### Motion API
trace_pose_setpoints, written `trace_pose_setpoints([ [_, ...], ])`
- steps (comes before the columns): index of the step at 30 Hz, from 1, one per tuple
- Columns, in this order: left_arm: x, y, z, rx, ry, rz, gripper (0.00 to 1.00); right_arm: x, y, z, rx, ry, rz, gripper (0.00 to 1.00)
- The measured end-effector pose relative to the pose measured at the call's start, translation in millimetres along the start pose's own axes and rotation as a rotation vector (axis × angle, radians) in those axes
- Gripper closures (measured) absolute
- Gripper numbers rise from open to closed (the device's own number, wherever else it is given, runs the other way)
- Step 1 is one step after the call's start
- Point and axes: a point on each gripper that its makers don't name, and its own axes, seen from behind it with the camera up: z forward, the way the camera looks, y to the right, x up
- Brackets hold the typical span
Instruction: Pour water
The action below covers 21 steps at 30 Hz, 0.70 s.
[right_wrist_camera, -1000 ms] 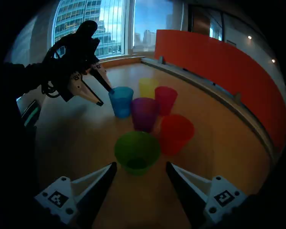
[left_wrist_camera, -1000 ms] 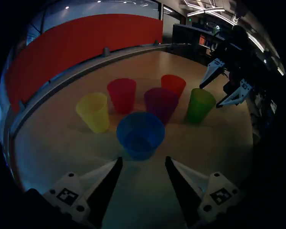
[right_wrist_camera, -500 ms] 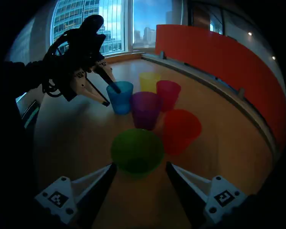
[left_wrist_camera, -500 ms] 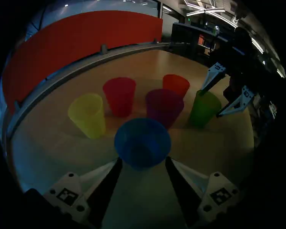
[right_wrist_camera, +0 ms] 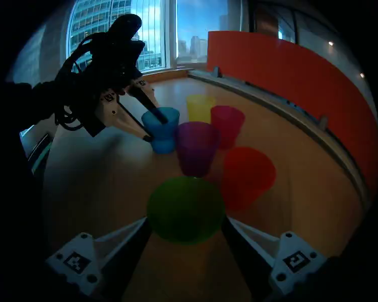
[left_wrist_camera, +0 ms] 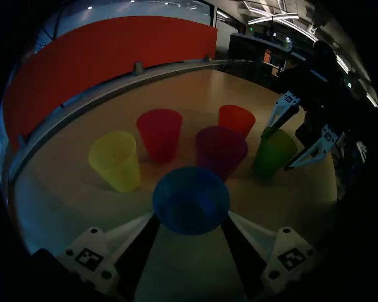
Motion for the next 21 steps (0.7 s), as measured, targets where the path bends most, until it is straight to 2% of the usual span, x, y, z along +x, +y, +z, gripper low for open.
trace_pose_setpoints([
  [21, 9.5, -2.8, 8.1, 0.023, 0.032, -0.001, 0.18, 4.9, -3.6, 2.1, 0.007, 0.01, 0.008, 0.0],
])
